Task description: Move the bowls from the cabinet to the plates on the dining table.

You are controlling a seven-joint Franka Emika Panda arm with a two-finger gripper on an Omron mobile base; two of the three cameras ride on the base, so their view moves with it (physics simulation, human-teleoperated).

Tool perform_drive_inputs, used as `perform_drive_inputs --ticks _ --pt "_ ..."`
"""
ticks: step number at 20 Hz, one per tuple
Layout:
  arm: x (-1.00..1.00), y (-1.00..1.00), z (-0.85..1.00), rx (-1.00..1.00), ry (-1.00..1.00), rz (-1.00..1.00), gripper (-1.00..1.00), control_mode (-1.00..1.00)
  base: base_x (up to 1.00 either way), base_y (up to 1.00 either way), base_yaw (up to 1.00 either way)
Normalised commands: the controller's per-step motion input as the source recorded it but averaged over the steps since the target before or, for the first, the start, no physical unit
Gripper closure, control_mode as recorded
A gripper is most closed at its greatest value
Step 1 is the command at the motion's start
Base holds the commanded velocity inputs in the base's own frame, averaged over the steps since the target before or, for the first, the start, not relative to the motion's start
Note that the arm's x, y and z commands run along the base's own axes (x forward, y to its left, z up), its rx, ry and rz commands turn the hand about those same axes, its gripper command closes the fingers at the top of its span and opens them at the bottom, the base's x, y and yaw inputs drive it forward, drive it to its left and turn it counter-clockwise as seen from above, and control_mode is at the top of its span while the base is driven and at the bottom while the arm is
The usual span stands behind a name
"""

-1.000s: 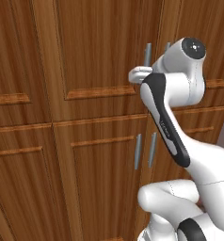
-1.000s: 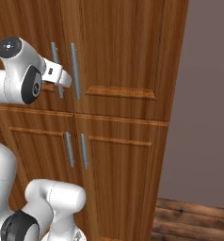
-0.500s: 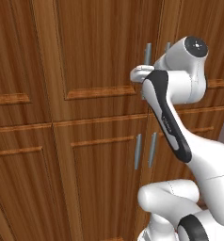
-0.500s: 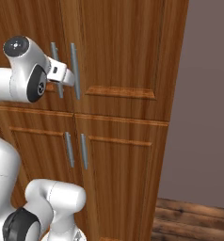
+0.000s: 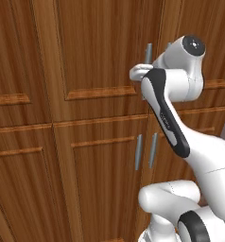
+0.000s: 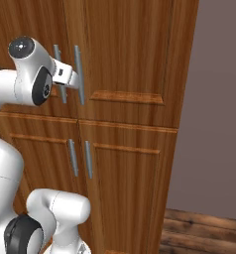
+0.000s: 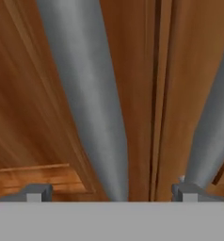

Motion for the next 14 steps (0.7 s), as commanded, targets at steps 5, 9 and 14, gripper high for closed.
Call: perform_drive_inputs --ticks 5,9,14 --pt "0.19 0.00 0.00 0.00 0.00 0.00 -1.00 -1.00 0.00 0.00 0.00" --pt "0.19 0.00 -0.01 0.00 0.00 0.00 -1.00 -1.00 0.00 0.00 0.00" --pt "0.14 0.00 -0.03 0.00 0.00 0.01 -1.00 -1.00 0.00 0.00 0.00"
